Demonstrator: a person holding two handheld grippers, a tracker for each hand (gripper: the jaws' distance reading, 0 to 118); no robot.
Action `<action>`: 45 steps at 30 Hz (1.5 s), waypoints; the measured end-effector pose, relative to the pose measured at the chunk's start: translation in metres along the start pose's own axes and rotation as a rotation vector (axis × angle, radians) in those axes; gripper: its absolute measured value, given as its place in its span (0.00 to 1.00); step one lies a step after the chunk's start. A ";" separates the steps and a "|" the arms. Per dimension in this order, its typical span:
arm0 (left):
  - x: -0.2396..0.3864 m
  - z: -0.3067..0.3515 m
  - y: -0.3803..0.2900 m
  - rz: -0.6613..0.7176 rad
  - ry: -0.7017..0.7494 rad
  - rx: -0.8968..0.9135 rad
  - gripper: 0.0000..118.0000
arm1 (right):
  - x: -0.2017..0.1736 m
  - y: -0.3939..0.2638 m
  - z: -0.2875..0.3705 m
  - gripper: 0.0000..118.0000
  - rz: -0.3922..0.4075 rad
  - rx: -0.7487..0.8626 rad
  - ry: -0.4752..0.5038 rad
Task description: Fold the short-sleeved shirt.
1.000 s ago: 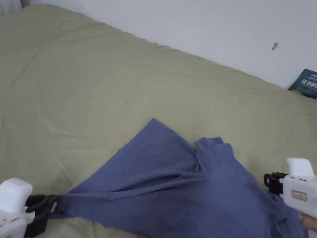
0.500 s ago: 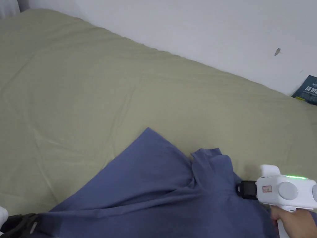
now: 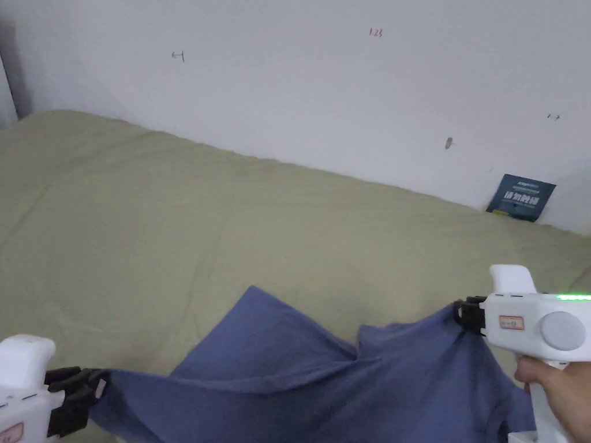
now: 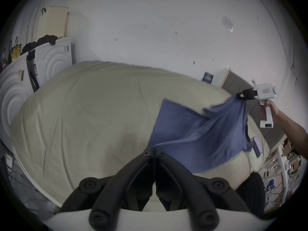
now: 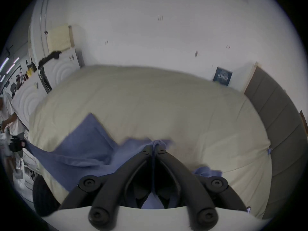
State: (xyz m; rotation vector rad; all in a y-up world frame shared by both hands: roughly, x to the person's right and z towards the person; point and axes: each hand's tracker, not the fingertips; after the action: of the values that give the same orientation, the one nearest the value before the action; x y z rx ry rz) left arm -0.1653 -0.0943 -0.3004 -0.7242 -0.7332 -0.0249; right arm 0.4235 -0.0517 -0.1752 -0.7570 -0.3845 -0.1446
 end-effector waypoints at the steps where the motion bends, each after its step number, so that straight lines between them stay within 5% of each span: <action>1: 0.001 0.003 0.013 0.005 0.001 0.034 0.00 | 0.006 0.012 0.018 0.03 -0.012 0.034 0.016; 14: 0.043 0.032 0.273 -0.054 0.021 0.364 0.00 | 0.049 0.157 0.249 0.03 -0.056 0.456 -0.082; 25: 0.093 0.039 0.466 -0.199 0.218 0.511 0.00 | 0.085 0.289 0.292 0.03 -0.119 0.699 -0.104; 34: 0.098 0.021 0.517 -0.148 0.286 0.574 0.00 | 0.086 0.324 0.265 0.03 -0.138 0.698 -0.129; 45: 0.078 -0.091 0.442 -0.119 0.278 0.455 0.00 | 0.102 0.254 0.179 0.03 -0.228 0.621 -0.108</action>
State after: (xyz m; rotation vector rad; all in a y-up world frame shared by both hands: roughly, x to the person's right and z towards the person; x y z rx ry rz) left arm 0.0647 0.2033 -0.5609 -0.2339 -0.4882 -0.0635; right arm 0.5328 0.2565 -0.1799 -0.1062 -0.5821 -0.1867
